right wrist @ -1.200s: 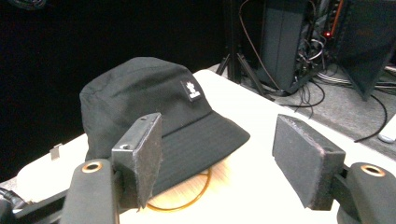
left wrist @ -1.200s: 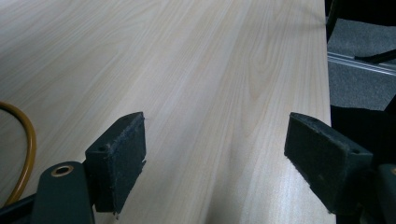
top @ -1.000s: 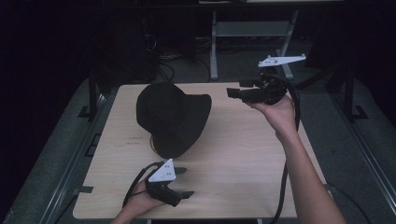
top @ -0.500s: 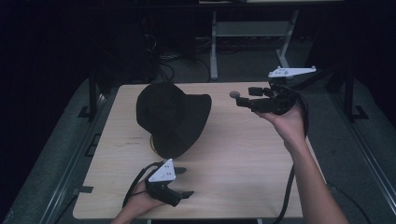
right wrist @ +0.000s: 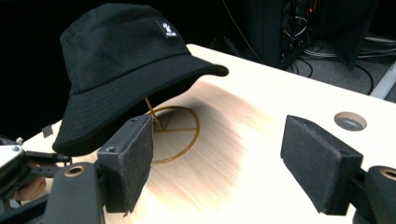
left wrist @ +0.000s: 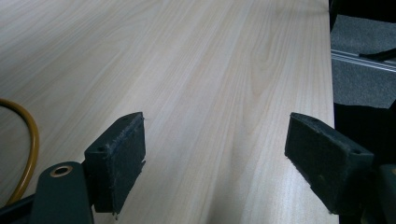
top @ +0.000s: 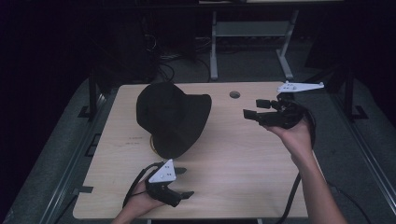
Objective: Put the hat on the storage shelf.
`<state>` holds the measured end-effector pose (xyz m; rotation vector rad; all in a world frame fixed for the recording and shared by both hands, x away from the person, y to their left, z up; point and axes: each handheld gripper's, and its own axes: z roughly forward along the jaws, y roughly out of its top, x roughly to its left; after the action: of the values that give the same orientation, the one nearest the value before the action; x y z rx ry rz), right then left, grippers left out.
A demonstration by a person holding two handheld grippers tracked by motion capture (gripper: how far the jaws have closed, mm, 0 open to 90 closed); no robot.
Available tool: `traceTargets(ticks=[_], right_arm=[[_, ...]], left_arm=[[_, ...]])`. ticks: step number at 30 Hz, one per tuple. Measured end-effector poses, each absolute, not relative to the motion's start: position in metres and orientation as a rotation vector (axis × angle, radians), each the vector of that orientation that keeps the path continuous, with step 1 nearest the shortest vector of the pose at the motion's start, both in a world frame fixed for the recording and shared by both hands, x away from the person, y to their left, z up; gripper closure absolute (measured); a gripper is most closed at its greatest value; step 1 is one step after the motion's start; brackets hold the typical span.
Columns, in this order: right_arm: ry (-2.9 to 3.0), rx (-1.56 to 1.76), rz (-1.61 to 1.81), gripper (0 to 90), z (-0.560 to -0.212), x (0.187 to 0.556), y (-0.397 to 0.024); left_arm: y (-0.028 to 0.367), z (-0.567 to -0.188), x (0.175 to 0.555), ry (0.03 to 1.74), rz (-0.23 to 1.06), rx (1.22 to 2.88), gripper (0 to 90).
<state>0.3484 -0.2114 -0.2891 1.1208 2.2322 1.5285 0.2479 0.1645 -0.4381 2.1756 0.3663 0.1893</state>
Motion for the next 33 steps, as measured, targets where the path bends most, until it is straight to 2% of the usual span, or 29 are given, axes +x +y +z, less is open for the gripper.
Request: traceTargets(ticks=[15,33], right_arm=[[2.223,1.168,1.513,23.9,-0.313,0.332,-0.226],[2.166,1.296,1.518,23.4,-0.357,0.302,-0.258]], left_arm=[[0.163,-0.439,0.248,0.361,0.188,2.183,19.7],[0.165,-0.438,0.247,0.352,0.189,2.19,19.6]])
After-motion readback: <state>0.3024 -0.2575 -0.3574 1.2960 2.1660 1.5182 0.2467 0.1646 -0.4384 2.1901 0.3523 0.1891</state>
